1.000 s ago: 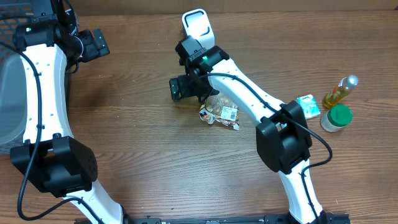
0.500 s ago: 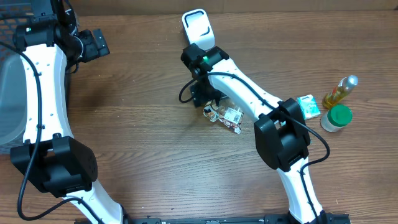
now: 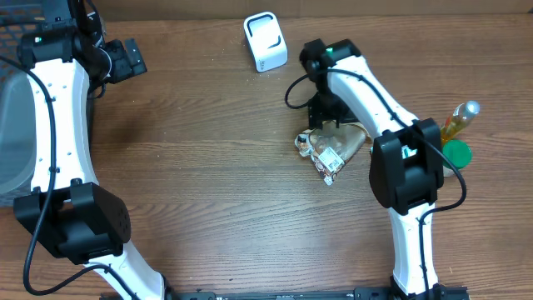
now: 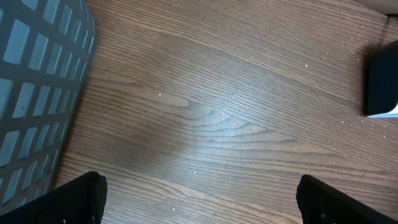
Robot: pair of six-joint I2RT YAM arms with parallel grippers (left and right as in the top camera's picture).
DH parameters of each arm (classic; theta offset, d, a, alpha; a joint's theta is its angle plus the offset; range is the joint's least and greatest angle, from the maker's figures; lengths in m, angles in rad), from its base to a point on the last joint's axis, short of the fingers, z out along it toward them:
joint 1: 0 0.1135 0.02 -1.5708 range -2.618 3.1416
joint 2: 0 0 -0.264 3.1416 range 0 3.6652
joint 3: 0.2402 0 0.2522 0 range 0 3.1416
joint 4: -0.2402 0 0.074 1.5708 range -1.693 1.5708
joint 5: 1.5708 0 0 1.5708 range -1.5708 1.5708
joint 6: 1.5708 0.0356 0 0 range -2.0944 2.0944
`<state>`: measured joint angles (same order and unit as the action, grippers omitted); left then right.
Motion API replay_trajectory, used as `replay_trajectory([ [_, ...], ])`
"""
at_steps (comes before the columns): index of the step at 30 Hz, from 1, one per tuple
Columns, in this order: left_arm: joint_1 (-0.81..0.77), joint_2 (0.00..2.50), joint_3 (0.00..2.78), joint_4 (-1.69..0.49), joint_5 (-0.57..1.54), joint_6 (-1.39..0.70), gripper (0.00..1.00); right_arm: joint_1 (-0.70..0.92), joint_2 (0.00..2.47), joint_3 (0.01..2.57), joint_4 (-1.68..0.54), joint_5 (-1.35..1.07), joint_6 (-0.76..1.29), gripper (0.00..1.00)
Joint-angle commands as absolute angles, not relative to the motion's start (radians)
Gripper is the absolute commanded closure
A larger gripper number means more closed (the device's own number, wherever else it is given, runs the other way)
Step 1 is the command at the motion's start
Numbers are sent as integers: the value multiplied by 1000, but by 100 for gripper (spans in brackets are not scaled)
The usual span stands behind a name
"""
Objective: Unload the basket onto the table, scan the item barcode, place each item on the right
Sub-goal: 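Push the snack bag rightward with the right gripper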
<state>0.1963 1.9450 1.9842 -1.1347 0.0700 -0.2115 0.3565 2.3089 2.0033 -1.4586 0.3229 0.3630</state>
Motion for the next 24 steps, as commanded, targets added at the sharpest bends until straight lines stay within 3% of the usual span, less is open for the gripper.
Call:
replay_trajectory([
  [1,189,1942,2000,-1132,63,-221,0,332,2313,2003,-1448,343,371,0],
  [9,189,1942,2000,-1132,63,-221,0,359,2312,2128,-1445,237,364,0],
  [15,189,1942,2000,-1133,63,-221,0,387,2312,2140,-1320,118,364,0],
  [24,189,1942,2000,-1132,63,-221,0,386,2312,2140,-1283,110,364,0],
])
